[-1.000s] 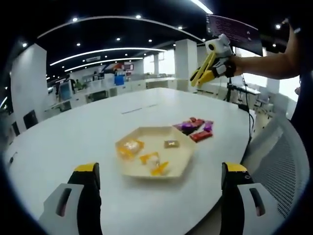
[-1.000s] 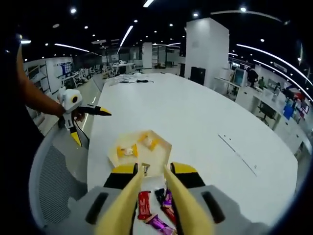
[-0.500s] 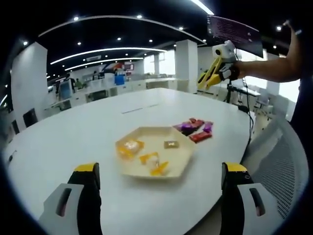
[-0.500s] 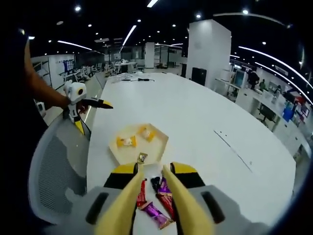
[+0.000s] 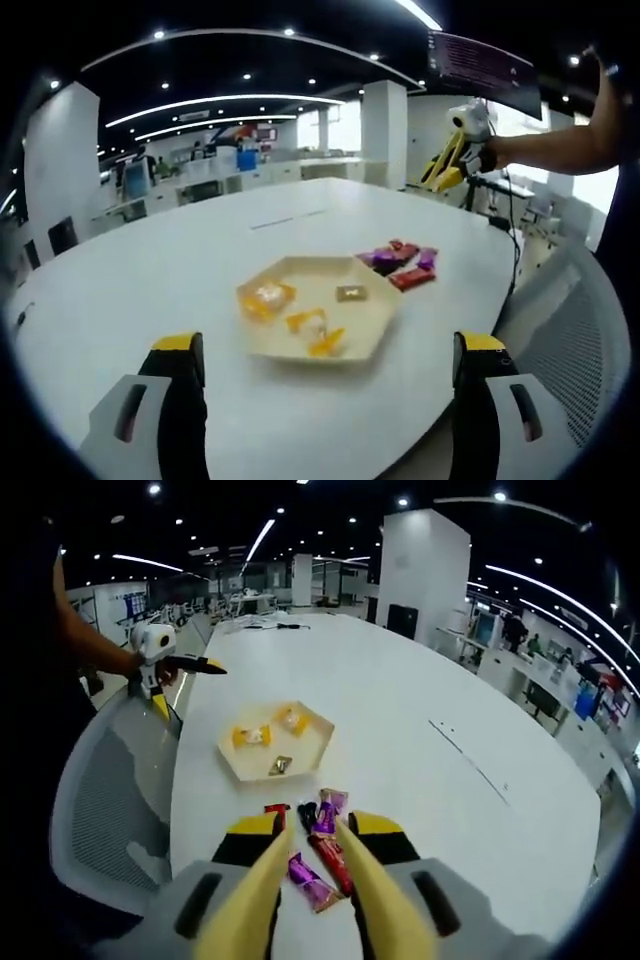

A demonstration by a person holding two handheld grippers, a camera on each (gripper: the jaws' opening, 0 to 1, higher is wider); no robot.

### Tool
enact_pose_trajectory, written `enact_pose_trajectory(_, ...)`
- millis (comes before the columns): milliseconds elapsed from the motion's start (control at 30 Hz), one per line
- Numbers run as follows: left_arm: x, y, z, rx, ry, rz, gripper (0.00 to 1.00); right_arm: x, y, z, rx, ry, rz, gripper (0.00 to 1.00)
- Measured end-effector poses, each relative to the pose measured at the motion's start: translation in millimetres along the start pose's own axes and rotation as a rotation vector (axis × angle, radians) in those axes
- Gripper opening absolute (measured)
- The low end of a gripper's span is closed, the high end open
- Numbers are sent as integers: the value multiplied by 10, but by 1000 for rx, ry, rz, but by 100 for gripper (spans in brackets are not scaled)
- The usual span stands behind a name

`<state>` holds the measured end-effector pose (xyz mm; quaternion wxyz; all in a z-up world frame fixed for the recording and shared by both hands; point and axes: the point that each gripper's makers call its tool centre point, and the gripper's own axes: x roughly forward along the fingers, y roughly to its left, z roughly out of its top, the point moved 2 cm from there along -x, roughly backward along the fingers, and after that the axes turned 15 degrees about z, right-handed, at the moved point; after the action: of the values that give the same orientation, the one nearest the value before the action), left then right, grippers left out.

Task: Place the target food into the container with the food tongs after gripping and lifting it, then release it inside without dropping or visibly crushing the food.

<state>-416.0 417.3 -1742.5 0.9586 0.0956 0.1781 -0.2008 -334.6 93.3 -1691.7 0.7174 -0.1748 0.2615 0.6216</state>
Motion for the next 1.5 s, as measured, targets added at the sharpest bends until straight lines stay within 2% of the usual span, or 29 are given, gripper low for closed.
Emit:
enact_pose_trajectory(300,11,4,-28,5,12,3,99,56,-45,-175,-10,24,20,25)
enact_pose_trajectory(733,21,13,-53,7,30,11,99,421,-62,-581,-6,69,66,24)
enact_pose_trajectory(933,28,23,-71,2,38,14,99,530,-46,-765,-2,119,90,25)
enact_pose_trajectory(1033,30,2,-87,5,48,7,99,569,-48,-888,-35,195,94,25)
enact_pose_trajectory(1200,32,-8,-99,17,59,7,99,647,-38,-933,-57,233,110,26)
enact_pose_trajectory(1300,37,-4,-118,13,67,6,99,708,-16,-986,-100,287,116,27)
enact_pose_trajectory(1400,38,-4,-124,20,71,6,99,761,-66,-949,-93,267,106,27)
enact_pose_trajectory(1500,42,0,-128,17,72,6,99,805,-92,-970,-94,286,108,28)
